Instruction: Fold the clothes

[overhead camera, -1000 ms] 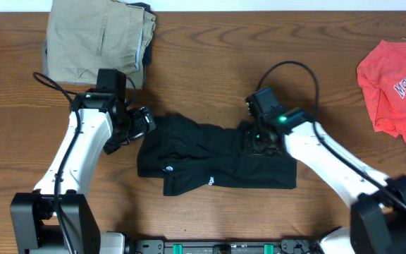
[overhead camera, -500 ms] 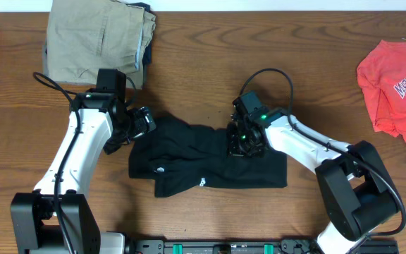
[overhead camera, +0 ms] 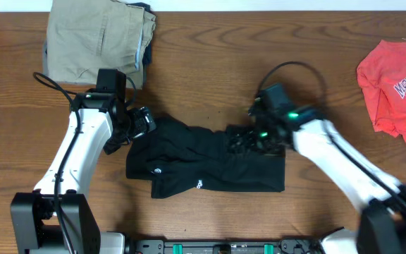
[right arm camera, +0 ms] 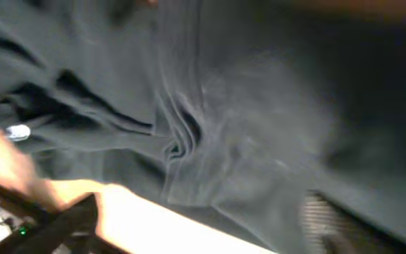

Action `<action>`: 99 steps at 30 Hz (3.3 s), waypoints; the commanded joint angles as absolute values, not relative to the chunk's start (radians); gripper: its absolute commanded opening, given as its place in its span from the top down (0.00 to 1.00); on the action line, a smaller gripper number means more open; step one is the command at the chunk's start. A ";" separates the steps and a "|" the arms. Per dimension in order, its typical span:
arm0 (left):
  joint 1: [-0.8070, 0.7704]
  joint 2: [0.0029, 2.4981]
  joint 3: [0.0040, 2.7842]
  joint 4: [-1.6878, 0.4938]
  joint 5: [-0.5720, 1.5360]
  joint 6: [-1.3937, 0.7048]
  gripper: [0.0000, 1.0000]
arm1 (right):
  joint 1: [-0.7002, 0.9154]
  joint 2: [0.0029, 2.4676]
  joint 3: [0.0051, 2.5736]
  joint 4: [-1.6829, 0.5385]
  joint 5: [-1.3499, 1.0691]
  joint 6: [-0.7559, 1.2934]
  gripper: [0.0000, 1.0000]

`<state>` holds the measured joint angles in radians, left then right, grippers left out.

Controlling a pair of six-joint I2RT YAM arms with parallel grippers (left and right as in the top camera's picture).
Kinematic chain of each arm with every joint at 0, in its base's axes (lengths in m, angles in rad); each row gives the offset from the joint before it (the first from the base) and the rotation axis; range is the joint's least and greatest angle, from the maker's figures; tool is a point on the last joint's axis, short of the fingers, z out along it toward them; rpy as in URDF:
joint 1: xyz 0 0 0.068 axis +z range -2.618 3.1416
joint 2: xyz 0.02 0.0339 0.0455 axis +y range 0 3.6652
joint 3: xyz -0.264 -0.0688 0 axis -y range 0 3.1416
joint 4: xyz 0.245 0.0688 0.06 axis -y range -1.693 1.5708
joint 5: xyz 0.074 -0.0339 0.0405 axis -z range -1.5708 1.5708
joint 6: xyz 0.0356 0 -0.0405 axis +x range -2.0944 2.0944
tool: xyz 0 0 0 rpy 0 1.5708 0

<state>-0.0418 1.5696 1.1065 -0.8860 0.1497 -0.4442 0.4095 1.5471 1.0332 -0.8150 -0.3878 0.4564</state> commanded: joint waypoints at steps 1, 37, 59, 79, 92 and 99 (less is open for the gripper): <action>-0.038 1.577 1.100 -0.889 0.137 -0.438 0.02 | 0.344 1.480 1.046 -0.850 -0.345 0.379 0.23; -0.038 1.577 1.028 -0.831 0.138 -0.439 0.02 | 0.244 1.588 1.180 -1.003 -0.187 0.316 0.94; -0.038 1.577 1.026 -0.822 0.138 -0.439 0.02 | 0.542 1.775 0.967 -0.772 -0.345 0.407 0.99; -0.038 1.577 1.026 -0.813 0.138 -0.439 0.02 | 0.403 1.562 1.067 -1.052 -0.142 0.407 0.93; -0.038 1.577 1.026 -0.806 0.138 -0.439 0.02 | 0.373 1.596 0.884 -0.926 -0.141 0.418 0.92; -0.038 1.577 1.026 -0.806 0.138 -0.439 0.02 | 0.352 1.597 0.808 -0.878 -0.078 0.479 0.91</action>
<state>-0.0418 1.5696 1.0344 -0.8043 0.1501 -0.4442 0.3721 1.5963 0.8120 -0.8837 -0.1207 0.4404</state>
